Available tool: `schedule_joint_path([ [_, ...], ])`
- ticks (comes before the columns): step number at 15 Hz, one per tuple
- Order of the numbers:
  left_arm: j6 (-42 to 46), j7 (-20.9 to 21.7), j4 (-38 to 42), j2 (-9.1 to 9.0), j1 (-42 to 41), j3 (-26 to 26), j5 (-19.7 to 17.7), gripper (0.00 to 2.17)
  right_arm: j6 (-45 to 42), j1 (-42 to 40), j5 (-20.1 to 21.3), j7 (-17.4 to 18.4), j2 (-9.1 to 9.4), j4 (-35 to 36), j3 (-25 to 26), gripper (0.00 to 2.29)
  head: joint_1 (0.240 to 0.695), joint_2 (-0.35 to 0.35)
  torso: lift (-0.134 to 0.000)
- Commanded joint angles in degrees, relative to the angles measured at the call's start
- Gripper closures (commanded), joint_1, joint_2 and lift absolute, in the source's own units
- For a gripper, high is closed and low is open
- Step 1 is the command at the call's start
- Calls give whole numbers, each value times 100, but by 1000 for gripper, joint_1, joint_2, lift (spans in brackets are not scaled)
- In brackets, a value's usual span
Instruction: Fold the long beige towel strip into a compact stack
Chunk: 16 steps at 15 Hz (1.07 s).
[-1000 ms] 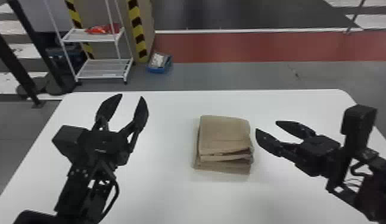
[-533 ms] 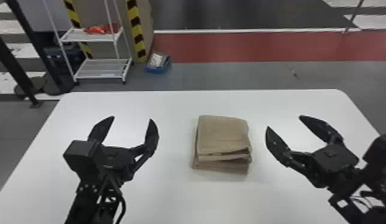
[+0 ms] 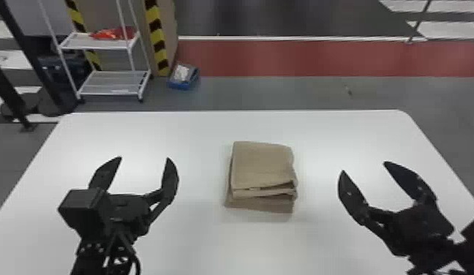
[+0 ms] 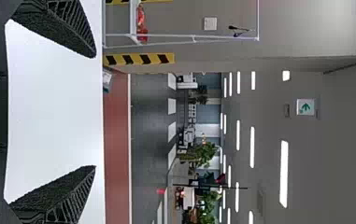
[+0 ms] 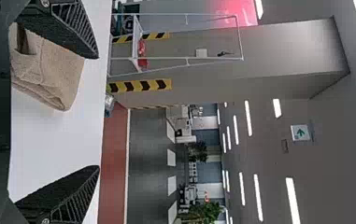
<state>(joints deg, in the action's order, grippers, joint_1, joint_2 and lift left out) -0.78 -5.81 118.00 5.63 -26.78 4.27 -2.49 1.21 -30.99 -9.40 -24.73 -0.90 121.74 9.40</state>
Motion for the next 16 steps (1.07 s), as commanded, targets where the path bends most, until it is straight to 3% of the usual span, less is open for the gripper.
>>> schedule_joint_path([
  [1,47,71,21,9,-29,-67,-111,29,-2,-136,-97,4,73,140,80,39,695,-7,-116],
  [4,47,142,83,9,-29,-50,-120,29,279,-144,-299,267,96,359,1,43,695,-18,-116],
  [9,135,133,241,9,-170,-102,-120,29,402,-100,-168,724,96,412,-281,66,695,-6,-116],
  [16,187,150,452,18,-293,-129,-137,29,473,-39,-150,715,96,351,-272,70,695,4,-116],
])
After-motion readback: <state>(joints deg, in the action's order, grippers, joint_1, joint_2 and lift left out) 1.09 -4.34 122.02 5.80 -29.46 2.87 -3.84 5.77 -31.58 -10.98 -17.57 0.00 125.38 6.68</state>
